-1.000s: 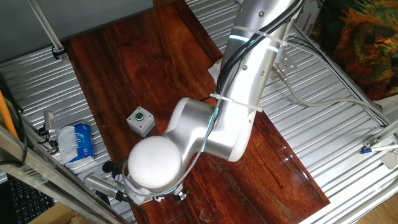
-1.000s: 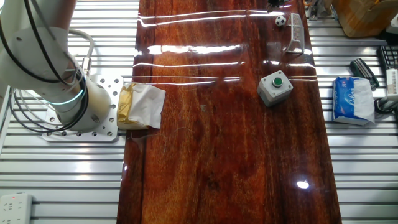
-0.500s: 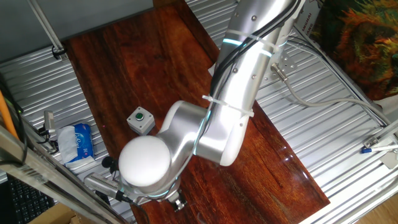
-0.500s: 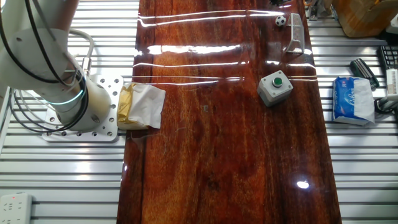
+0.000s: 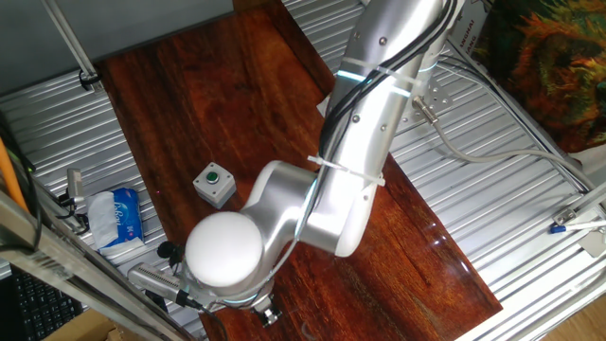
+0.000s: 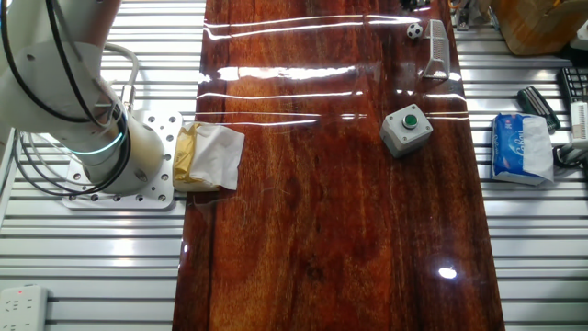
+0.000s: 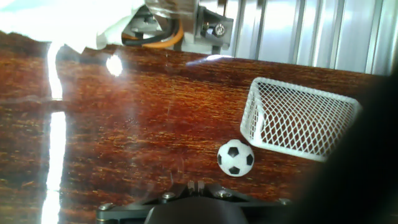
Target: Push the soccer ball into the goal
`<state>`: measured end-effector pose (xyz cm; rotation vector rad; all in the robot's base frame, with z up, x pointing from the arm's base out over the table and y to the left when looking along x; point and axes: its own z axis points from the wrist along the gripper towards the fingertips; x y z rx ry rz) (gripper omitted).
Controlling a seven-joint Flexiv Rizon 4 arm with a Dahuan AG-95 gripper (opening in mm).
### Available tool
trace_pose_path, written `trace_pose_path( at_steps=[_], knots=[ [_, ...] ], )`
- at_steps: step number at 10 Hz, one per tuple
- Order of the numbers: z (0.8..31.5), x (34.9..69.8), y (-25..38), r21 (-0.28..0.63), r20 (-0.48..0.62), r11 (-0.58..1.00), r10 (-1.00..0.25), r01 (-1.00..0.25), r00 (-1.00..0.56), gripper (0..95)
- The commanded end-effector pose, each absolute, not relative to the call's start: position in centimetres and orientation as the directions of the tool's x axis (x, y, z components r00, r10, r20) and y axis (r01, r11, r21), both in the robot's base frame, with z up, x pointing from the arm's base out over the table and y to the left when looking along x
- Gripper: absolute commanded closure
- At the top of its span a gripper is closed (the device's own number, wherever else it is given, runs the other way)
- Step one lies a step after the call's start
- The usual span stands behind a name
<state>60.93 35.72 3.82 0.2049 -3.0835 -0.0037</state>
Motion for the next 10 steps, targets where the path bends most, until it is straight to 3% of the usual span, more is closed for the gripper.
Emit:
trace_pose_path(
  at_steps=[1,7,10],
  knots=[
    [3.8,61.3,36.0,0.003,0.043,0.992,-0.123,-0.123,-0.991,95.0],
    [3.4,62.0,36.0,-0.009,0.018,0.994,-0.11,-0.11,-0.994,95.0],
    [3.0,61.9,34.5,-0.062,-0.014,0.984,-0.169,-0.167,-0.986,95.0]
  ],
)
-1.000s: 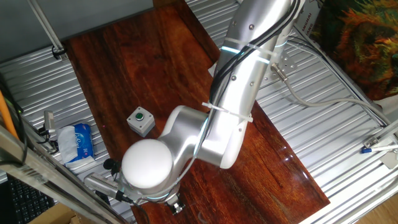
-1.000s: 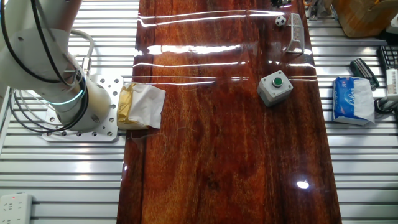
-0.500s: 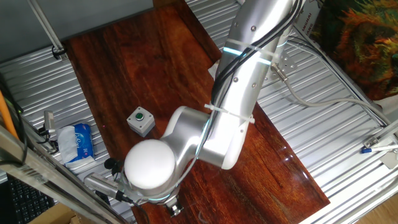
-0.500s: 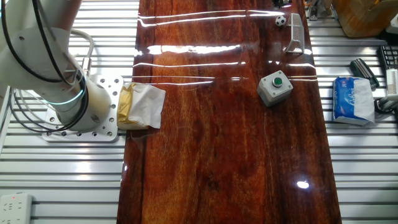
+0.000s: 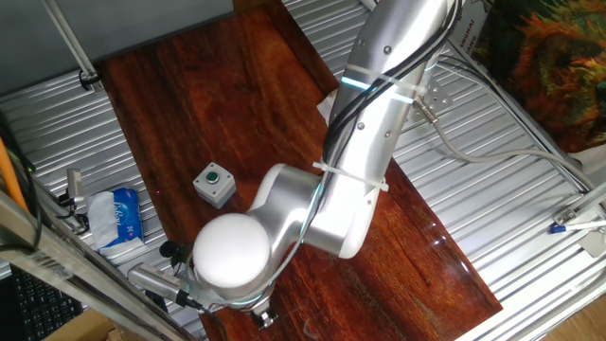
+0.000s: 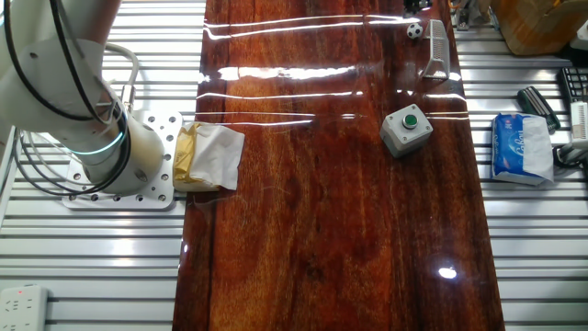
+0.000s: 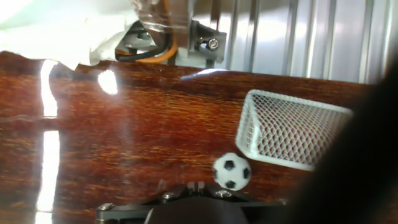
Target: Push the soccer ball into the goal
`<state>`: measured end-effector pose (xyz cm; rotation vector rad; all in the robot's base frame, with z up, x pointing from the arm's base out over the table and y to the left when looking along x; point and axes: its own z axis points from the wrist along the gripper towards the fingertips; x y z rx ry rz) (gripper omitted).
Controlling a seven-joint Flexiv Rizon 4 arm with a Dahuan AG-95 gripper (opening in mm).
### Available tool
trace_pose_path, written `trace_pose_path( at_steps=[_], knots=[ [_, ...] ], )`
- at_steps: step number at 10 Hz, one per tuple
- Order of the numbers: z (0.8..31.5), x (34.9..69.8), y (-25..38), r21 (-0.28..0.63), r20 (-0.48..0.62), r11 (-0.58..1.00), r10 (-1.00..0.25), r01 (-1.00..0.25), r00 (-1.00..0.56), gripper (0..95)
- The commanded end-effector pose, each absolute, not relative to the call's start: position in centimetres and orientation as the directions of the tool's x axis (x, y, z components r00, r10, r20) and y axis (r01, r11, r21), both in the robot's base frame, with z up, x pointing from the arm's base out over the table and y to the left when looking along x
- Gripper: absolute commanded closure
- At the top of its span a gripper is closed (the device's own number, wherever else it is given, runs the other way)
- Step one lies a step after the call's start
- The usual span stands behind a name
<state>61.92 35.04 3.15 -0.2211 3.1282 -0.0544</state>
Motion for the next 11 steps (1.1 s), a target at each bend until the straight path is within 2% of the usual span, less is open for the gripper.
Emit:
trace_pose_path(
  at_steps=[1,7,11],
  knots=[
    [2.9,61.9,34.1,-0.082,-0.024,0.979,-0.189,-0.186,-0.982,95.0],
    [2.8,61.5,32.1,-0.166,-0.025,0.936,-0.32,-0.312,-0.947,95.0],
    [2.9,61.5,32.0,-0.162,-0.006,0.935,-0.321,-0.316,-0.947,95.0]
  ],
)
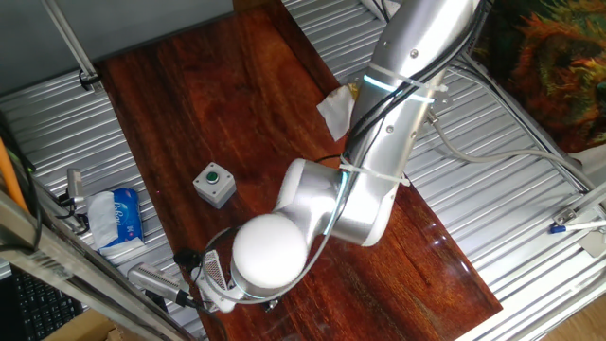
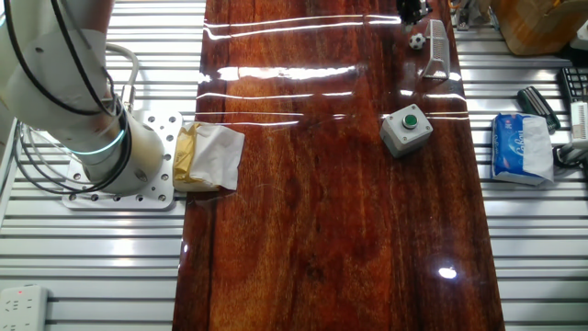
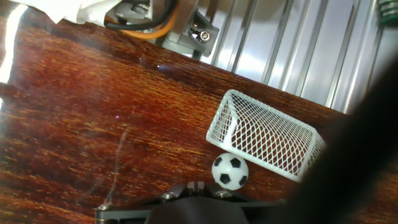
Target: Push the soccer ball into the goal
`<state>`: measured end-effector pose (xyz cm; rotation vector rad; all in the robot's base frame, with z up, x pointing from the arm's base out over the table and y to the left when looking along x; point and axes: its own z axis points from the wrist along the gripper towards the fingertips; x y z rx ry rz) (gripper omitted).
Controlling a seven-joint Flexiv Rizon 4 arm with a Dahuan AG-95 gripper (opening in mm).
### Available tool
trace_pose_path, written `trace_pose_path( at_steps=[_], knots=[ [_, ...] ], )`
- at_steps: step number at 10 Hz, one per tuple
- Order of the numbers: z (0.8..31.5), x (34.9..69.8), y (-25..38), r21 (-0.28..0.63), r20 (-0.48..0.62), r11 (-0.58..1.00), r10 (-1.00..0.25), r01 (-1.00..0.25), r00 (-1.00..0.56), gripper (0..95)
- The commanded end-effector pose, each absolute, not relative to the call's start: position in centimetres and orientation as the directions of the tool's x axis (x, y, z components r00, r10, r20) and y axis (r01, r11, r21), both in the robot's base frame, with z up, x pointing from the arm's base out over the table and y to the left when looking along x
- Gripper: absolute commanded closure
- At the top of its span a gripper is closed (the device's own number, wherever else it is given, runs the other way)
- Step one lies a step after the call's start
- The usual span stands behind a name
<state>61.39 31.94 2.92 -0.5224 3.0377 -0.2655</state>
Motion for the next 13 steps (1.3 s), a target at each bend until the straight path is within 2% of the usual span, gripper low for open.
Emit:
trace_pose_path(
  at_steps=[1,7,13],
  knots=[
    [2.9,61.4,31.9,-0.146,0.01,0.941,-0.308,-0.306,-0.951,95.0],
    [3.7,60.6,30.0,-0.003,0.056,0.972,-0.236,-0.237,-0.97,95.0],
    [3.6,60.5,29.9,0.019,0.078,0.978,-0.209,-0.208,-0.975,95.0]
  ],
)
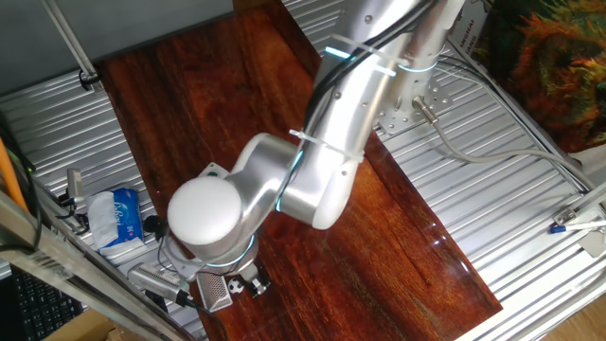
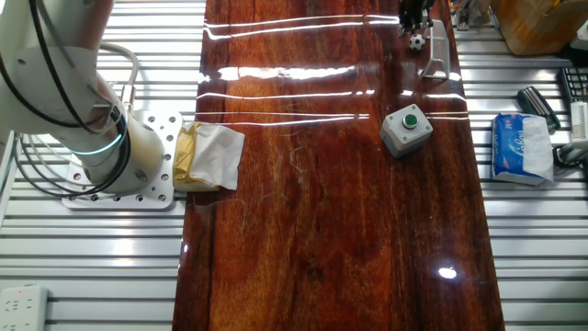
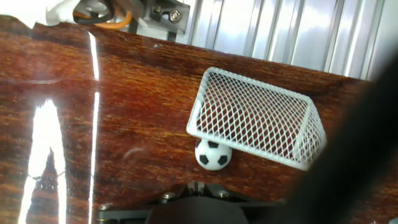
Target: Push the soccer ball into the goal
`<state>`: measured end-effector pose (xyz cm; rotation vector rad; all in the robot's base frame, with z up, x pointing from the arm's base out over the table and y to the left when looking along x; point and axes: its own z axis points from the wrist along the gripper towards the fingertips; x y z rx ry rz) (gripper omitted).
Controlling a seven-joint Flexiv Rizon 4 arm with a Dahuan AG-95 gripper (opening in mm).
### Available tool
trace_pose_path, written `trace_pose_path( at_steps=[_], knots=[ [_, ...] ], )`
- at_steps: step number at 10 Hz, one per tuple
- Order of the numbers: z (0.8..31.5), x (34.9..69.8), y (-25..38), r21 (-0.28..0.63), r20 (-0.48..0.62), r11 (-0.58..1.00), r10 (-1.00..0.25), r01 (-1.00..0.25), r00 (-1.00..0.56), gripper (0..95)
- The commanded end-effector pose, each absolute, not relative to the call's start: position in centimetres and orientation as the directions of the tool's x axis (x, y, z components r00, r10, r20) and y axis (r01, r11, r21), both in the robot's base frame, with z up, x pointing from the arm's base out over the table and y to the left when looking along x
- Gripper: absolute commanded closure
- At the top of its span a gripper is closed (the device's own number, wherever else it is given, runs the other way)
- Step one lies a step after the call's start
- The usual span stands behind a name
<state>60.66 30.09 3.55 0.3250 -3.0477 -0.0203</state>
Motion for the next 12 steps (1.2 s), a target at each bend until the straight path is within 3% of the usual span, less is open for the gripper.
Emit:
trace_pose_path(
  at_steps=[1,12],
  knots=[
    [3.56,60.41,29.79,0.019,0.079,0.979,-0.206,-0.205,-0.975,95.0],
    [3.37,60.64,29.68,0.019,-0.005,0.981,-0.192,-0.192,-0.981,95.0]
  ],
)
